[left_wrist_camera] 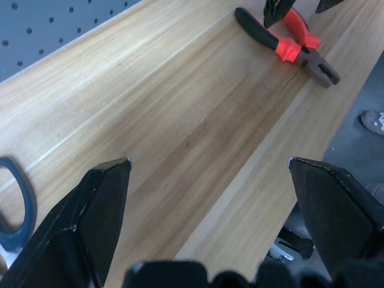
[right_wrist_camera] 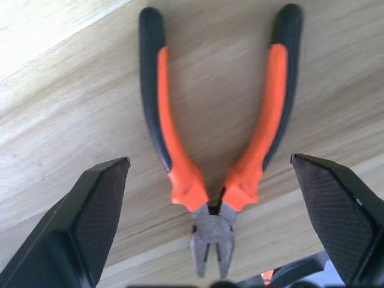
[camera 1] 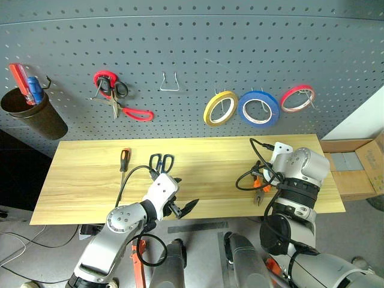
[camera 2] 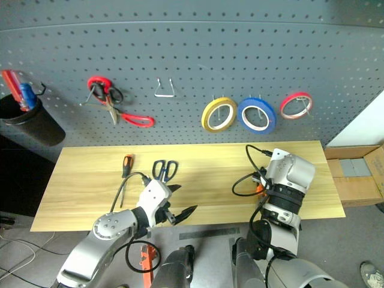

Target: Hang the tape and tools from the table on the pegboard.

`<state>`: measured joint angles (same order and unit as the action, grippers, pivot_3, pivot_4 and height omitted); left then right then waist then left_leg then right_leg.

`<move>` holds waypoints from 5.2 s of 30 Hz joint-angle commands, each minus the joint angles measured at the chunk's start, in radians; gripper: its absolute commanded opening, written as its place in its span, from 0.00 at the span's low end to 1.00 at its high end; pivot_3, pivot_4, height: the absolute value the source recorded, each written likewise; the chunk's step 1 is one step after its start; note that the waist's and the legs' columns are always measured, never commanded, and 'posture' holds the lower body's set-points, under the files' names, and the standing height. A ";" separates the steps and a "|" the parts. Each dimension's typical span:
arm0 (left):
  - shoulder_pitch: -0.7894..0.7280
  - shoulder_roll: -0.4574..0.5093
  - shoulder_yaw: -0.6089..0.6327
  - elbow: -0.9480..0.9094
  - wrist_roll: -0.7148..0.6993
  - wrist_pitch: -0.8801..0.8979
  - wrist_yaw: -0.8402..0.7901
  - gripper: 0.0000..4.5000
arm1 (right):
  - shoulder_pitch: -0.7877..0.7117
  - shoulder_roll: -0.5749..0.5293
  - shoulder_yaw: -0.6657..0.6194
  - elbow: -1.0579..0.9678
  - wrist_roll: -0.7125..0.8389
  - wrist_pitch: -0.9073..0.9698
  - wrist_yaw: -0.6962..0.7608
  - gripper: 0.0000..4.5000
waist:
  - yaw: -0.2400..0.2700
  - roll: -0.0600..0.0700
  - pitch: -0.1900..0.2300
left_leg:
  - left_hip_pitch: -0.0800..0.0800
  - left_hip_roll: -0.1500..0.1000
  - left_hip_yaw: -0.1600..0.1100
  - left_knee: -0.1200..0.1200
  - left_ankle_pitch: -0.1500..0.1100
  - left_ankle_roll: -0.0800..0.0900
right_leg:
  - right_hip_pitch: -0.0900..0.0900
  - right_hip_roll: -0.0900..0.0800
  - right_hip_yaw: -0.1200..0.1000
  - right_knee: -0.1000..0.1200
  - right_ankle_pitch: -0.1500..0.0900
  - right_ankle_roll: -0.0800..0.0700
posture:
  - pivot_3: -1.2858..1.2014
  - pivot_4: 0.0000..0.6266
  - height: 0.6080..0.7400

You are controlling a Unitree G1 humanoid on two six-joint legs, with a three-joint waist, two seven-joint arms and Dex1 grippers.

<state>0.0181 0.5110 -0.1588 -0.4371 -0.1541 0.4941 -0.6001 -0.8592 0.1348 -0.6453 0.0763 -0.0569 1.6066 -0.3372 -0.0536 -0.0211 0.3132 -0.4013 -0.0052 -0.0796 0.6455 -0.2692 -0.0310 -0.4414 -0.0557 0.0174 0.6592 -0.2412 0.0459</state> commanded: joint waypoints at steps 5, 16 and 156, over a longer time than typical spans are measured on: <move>0.016 0.012 0.022 -0.062 -0.013 0.009 0.000 1.00 | 0.011 0.254 0.006 0.011 0.030 0.003 -0.012 0.99 | 0.001 0.001 0.001 | 0.000 0.000 0.000 0.000 0.000 0.000 | 0.000 0.000 0.000 0.000 0.000 0.000 | 0.55 0.55 1.00; 0.039 0.031 0.040 -0.104 -0.023 0.041 -0.004 1.00 | 0.083 0.222 0.039 0.148 0.088 -0.105 -0.002 0.99 | 0.001 0.003 0.002 | 0.001 0.000 0.000 0.000 0.000 0.000 | 0.000 0.000 0.000 0.000 0.000 0.000 | 0.56 0.57 1.00; -0.048 -0.036 -0.041 -0.003 -0.024 -0.040 -0.031 1.00 | 0.268 -0.740 0.971 0.207 0.008 -0.523 1.039 0.00 | 0.019 -0.001 0.004 | 0.001 -0.002 -0.003 0.015 0.002 -0.005 | 0.016 -0.002 -0.002 -0.010 0.007 0.009 | 0.51 0.50 1.00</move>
<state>-0.0326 0.4764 -0.2058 -0.3956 -0.1584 0.4557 -0.6230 -0.6071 -0.5877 0.3129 0.3055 -0.0508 1.0945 0.6920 -0.0345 -0.0221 0.3169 -0.4000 -0.0070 -0.0824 0.6609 -0.2669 -0.0357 -0.4252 -0.0572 0.0154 0.6488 -0.2342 0.0548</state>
